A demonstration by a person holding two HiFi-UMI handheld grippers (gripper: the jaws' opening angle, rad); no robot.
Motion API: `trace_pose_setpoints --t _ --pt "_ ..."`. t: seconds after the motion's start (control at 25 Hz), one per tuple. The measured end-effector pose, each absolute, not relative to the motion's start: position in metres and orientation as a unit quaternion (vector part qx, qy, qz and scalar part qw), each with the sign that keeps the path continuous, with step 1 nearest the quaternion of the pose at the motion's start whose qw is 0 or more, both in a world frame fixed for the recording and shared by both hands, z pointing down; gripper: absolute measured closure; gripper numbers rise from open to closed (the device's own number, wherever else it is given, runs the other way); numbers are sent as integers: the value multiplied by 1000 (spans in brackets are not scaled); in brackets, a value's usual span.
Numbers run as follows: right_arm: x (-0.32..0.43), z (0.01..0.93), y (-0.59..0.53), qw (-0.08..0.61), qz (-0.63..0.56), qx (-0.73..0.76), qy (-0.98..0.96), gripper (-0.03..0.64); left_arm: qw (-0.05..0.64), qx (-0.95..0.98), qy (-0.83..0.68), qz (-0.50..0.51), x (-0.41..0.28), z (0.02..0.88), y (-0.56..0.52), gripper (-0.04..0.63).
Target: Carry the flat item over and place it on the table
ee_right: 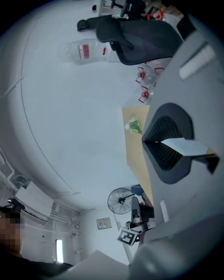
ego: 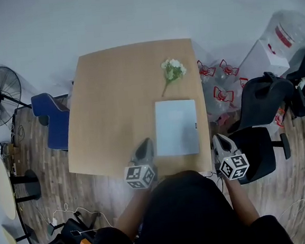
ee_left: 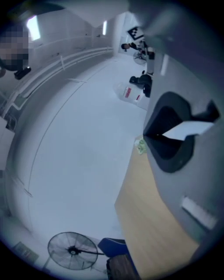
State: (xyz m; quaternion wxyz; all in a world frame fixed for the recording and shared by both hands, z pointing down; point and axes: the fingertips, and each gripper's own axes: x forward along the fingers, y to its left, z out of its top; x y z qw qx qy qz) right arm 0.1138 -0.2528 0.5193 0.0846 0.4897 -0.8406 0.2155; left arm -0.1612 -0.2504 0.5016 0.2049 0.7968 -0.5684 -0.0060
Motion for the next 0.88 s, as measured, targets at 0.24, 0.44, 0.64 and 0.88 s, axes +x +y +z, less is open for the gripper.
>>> trace_pose_setpoints --t 0.24,0.44,0.64,0.88 --pt "126 488 -271 61 140 528 -835 617 148 790 -594 15 -167 480 -267 595" --pt "130 477 -277 52 106 537 -835 617 109 800 -588 53 -161 473 -276 595" --pt "127 477 -277 59 95 534 -838 617 85 799 -592 64 -157 466 -279 595" --pt "125 484 -277 67 100 538 -834 617 92 786 -608 67 -167 471 -279 595"
